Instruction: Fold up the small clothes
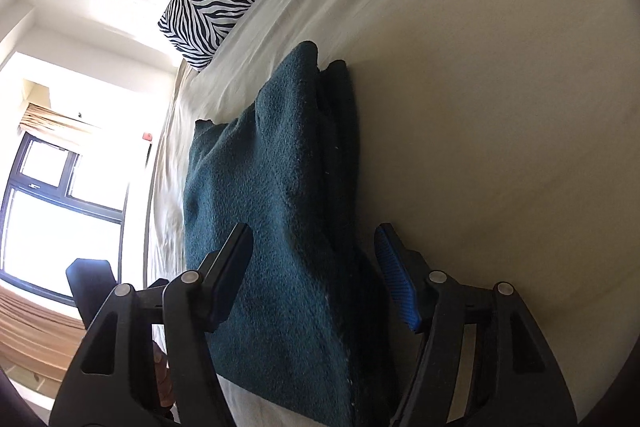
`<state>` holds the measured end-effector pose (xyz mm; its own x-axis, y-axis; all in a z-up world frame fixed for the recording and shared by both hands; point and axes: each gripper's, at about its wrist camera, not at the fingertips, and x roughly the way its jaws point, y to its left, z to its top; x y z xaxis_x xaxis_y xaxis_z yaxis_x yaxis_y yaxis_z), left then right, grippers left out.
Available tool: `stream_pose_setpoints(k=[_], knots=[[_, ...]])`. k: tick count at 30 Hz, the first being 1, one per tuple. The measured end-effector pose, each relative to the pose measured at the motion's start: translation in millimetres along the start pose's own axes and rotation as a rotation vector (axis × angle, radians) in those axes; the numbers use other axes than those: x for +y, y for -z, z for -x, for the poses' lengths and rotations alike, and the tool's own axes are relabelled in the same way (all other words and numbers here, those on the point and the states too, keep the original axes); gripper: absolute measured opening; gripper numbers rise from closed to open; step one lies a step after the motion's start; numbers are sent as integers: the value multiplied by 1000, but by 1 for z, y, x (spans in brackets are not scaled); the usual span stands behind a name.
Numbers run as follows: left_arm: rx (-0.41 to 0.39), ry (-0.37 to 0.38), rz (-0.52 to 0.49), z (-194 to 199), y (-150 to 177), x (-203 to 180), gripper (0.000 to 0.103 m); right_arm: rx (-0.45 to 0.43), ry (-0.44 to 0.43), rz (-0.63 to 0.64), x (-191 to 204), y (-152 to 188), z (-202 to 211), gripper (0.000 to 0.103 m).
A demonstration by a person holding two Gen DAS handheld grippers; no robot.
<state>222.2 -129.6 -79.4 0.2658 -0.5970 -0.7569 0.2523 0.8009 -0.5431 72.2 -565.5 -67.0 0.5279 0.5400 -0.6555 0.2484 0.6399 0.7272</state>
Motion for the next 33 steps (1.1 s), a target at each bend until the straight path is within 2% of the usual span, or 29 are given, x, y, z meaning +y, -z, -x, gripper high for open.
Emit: stream_pose_setpoints(k=[2, 5, 6, 7, 10, 12, 16, 19, 25, 33], knots=[[36, 18, 41, -13, -4, 5, 81, 21, 15, 10, 4, -4, -8, 55], [46, 42, 37, -23, -15, -2, 81, 58, 42, 14, 8, -13, -26, 47], [53, 39, 30, -27, -18, -7, 74, 66, 57, 13, 8, -16, -30, 41], [66, 28, 14, -31, -21, -10, 68, 74, 68, 13, 10, -18, -34, 39], [94, -44, -35, -39, -26, -23, 59, 85, 125, 42, 18, -22, -42, 33], [100, -44, -33, -39, -30, -25, 49, 85, 184, 88, 28, -21, -45, 29], [88, -91, -83, -39, -28, -39, 43, 55, 354, 244, 65, -10, -49, 23], [64, -117, -126, -24, -24, -51, 40, 13, 471, 374, 100, 4, -48, 21], [-1, -112, -196, 41, 5, -50, 40, -31, 430, 456, 155, 48, -29, 20], [-40, -134, -236, 121, 70, -25, 40, -23, 297, 494, 203, 141, -20, 20]])
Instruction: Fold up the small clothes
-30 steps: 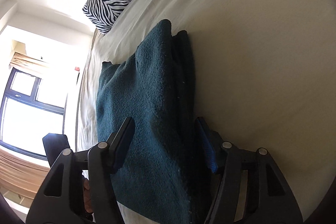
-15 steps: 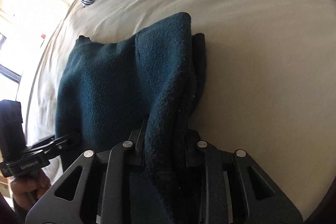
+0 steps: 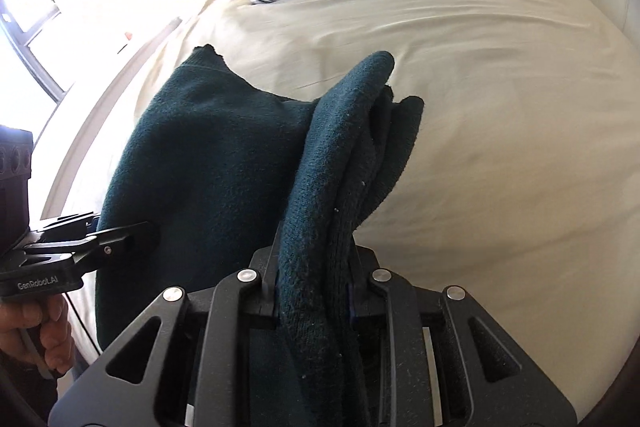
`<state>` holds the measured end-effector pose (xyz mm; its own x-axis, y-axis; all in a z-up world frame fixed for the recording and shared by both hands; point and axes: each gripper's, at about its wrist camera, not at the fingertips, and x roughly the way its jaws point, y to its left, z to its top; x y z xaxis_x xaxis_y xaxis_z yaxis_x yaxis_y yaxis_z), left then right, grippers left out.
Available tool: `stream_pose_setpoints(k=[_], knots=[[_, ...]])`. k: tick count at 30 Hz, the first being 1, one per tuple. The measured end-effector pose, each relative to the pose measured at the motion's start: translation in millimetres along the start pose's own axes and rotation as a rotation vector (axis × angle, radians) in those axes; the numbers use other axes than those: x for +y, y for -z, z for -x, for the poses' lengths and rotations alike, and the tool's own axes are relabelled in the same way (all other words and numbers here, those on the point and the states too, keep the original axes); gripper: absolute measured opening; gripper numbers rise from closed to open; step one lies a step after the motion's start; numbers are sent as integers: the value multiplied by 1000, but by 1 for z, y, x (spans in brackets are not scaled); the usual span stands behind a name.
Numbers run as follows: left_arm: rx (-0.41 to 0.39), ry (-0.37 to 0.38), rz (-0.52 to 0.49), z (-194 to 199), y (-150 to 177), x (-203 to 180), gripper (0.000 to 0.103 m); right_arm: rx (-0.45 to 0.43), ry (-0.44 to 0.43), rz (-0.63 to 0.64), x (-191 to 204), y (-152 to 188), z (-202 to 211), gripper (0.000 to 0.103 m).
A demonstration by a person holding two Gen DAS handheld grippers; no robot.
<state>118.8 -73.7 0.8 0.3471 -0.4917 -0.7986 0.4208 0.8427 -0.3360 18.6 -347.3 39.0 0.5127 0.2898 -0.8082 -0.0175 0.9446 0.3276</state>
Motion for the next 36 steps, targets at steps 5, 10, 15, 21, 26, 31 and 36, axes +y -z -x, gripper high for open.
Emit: stream_pose_setpoints(k=[5, 10, 15, 21, 26, 31, 36], knots=[[-3, -29, 6, 26, 51, 21, 40, 27, -55, 0, 48, 36, -11, 20], [19, -17, 68, 20, 95, 51, 41, 71, -88, -20, 65, 70, -32, 20], [24, 17, 153, 3, 123, 79, 51, 110, -172, -185, 26, 98, -52, 22], [14, 17, 165, -4, 133, 79, 56, 105, -289, -295, 4, 111, -65, 24], [2, 24, 174, -8, 139, 83, 58, 85, -342, -301, -3, 118, -68, 24], [-19, 18, 190, -4, 145, 81, 59, 64, -333, -312, -7, 118, -59, 27], [-104, -13, 182, 21, 153, 80, 60, -9, -222, -272, -2, 118, -26, 31]])
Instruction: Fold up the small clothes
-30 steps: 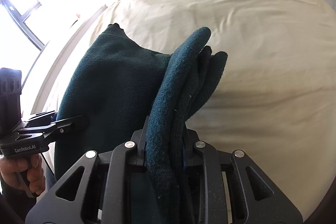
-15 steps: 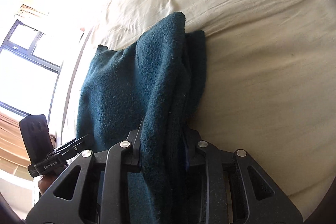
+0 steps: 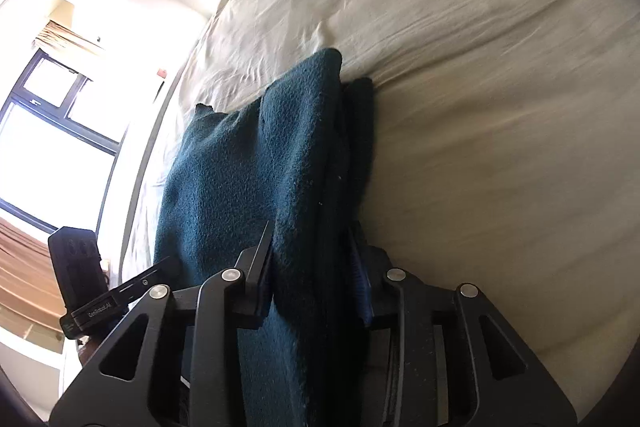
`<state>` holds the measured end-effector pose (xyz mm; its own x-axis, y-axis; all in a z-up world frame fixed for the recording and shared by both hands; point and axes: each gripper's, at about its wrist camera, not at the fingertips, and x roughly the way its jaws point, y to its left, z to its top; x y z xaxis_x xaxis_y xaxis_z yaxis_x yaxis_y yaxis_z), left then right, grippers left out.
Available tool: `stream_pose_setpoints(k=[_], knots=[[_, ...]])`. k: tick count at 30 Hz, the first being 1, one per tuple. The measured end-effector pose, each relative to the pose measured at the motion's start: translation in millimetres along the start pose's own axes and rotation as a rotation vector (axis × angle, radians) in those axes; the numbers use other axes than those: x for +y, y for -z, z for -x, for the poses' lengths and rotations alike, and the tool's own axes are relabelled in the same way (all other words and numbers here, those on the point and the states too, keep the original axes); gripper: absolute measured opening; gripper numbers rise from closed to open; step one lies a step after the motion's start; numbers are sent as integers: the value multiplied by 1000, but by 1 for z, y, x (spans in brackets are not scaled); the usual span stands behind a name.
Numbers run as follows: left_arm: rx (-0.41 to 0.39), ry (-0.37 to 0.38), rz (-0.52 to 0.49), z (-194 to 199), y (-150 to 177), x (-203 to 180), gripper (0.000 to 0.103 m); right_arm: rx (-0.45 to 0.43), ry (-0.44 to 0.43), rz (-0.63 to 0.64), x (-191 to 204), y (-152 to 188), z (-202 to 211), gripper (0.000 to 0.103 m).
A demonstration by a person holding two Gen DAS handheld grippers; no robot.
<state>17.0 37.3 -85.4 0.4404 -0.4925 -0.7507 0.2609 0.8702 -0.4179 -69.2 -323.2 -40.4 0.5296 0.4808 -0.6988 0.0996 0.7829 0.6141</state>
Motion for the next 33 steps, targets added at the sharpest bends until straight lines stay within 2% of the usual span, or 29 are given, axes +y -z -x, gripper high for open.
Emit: stream_pose_setpoints(k=[1, 2, 3, 4, 5, 6, 10, 12, 13, 14, 16, 17, 19, 21, 24, 25, 28, 31, 33], knots=[[-32, -10, -14, 9, 1, -3, 60, -31, 27, 23, 5, 1, 11, 31], [-67, -22, -30, 19, 3, -7, 66, -62, 56, 48, 11, 2, 21, 31], [-106, -42, -50, 28, 4, -12, 77, -95, 91, 75, 17, 4, 32, 31], [-156, -81, -75, 39, 5, -18, 83, -128, 127, 104, 25, 5, 42, 31], [-212, -129, -104, 51, 6, -26, 95, -164, 161, 133, 33, 6, 52, 34], [-271, -177, -135, 62, 8, -34, 103, -206, 194, 162, 41, 8, 64, 44], [-490, -320, -269, 108, 13, -71, 103, -432, 287, 295, 75, 21, 119, 67], [-588, -369, -319, 128, 13, -86, 103, -553, 312, 349, 96, 28, 144, 86], [-628, -384, -336, 137, 14, -91, 103, -623, 329, 367, 105, 33, 158, 91], [-680, -408, -354, 149, 17, -99, 103, -694, 345, 383, 115, 38, 169, 99], [-762, -474, -366, 166, 22, -111, 103, -804, 350, 410, 132, 43, 196, 103], [-785, -511, -355, 173, 24, -115, 103, -828, 344, 418, 138, 46, 206, 103], [-742, -528, -324, 178, 17, -116, 103, -850, 325, 416, 148, 45, 223, 103], [-680, -485, -301, 181, 10, -113, 103, -871, 308, 393, 154, 46, 239, 103], [-673, -532, -278, 176, 11, -108, 103, -876, 278, 365, 157, 49, 252, 103], [-633, -543, -268, 169, 9, -103, 103, -858, 278, 371, 160, 55, 255, 103], [-498, -512, -219, 146, 13, -87, 103, -758, 337, 388, 161, 62, 244, 103], [-354, -484, -166, 120, 23, -71, 103, -627, 408, 373, 153, 67, 217, 103], [-281, -465, -136, 104, 33, -64, 103, -553, 403, 334, 141, 71, 197, 103]])
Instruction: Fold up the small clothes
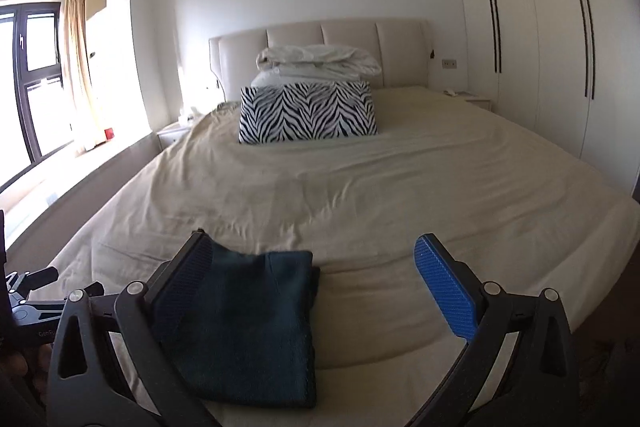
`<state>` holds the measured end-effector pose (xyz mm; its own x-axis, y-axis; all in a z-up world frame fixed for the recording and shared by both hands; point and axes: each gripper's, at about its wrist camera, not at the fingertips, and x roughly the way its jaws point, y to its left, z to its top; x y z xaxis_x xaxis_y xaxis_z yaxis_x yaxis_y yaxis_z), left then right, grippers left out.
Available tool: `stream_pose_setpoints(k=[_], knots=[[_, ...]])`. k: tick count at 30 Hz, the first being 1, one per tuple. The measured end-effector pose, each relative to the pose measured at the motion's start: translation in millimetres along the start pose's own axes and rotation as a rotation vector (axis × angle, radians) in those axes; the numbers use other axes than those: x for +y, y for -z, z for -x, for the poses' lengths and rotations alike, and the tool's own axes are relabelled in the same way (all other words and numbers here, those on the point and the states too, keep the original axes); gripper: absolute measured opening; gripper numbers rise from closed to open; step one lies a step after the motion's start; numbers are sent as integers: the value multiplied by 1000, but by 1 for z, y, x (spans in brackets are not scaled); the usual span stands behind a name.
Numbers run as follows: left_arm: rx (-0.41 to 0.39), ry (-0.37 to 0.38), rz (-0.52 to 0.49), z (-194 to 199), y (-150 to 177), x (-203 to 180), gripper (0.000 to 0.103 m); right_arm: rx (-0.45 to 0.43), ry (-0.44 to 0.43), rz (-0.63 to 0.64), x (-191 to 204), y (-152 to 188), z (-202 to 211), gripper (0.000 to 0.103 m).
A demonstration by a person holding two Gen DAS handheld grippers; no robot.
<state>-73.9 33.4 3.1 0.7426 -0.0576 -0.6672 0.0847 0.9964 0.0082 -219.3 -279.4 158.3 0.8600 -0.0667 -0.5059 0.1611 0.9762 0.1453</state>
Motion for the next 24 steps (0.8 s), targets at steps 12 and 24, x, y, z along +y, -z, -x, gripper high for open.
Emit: stream_pose_setpoints(k=[12, 24], knots=[[176, 21, -2, -33, 38, -3, 103, 311, 33, 71, 31, 95, -73, 103], [210, 14, 6, -42, 49, 0, 103, 415, 25, 42, 28, 118, -86, 103]])
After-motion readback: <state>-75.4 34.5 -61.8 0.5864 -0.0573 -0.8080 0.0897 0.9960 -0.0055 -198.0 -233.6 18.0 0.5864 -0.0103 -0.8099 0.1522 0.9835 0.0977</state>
